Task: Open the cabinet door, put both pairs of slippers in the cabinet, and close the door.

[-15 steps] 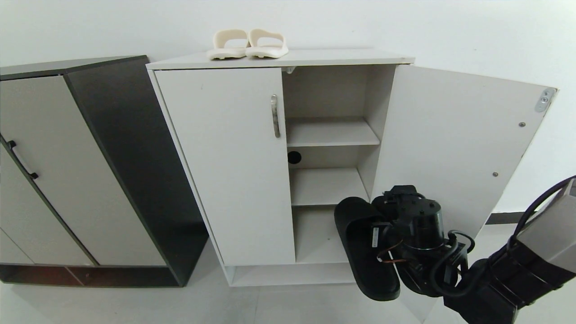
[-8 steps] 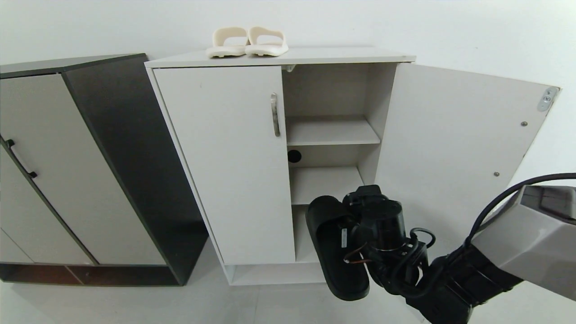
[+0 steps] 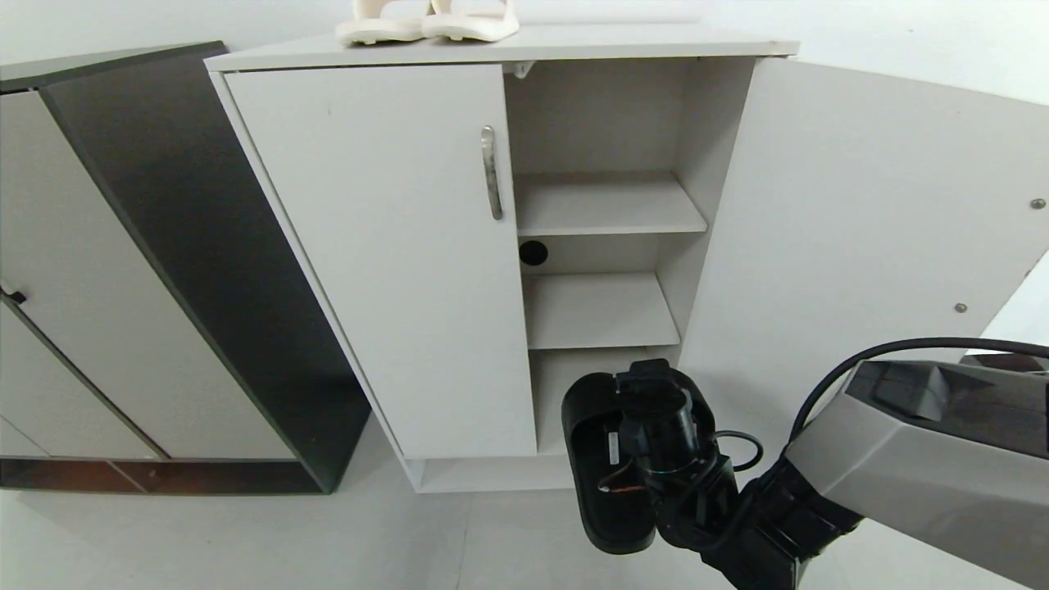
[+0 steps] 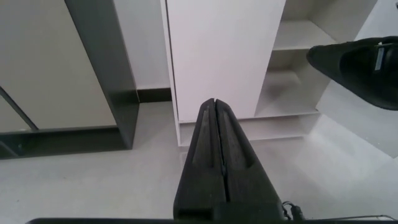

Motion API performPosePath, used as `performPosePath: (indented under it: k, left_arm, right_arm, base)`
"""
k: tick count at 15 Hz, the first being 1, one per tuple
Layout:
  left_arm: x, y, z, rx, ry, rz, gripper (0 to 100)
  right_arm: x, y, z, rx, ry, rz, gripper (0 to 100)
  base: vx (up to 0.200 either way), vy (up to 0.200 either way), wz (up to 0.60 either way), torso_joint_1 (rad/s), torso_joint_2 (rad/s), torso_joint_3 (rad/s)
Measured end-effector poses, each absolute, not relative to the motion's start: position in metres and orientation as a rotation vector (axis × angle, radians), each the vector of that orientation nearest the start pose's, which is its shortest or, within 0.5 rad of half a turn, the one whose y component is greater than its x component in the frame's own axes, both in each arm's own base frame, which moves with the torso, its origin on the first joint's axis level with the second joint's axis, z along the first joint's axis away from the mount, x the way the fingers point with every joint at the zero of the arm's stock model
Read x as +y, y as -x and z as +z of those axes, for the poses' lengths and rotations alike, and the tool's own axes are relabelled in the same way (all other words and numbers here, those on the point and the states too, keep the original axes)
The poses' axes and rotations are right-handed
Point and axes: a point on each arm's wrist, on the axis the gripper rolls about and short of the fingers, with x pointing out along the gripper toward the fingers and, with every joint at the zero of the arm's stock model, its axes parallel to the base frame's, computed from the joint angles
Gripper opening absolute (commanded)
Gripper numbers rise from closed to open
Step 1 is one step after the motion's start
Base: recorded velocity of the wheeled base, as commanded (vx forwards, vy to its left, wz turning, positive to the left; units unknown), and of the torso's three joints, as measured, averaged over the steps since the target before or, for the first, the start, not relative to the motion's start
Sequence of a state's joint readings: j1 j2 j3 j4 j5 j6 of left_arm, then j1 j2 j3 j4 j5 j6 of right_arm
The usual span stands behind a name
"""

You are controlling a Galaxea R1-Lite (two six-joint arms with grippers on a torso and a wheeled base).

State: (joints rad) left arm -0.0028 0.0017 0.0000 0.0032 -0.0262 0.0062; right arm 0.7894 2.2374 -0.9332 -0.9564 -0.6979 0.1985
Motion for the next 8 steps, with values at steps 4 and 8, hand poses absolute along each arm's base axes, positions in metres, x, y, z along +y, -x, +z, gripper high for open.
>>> performPosePath:
  k: [4,8]
  left_arm:
    - [-0.001,0.023,0.075,0.005,-0.017,-0.029,0]
    - [-0.001,0.023,0.075,0.005,-0.016,-0.030,0]
  right_arm:
    - [0.279,-0.288,0.053,0.211,0.005,0.034,0]
    - [0.281,-0.286,0.066,0.061,-0.029,0.041,0]
  base:
    - [0.000,0.000,0.00,0.002,0.00,-0.184]
    - [0.000,0.000,0.00,0.000,0.00,0.000]
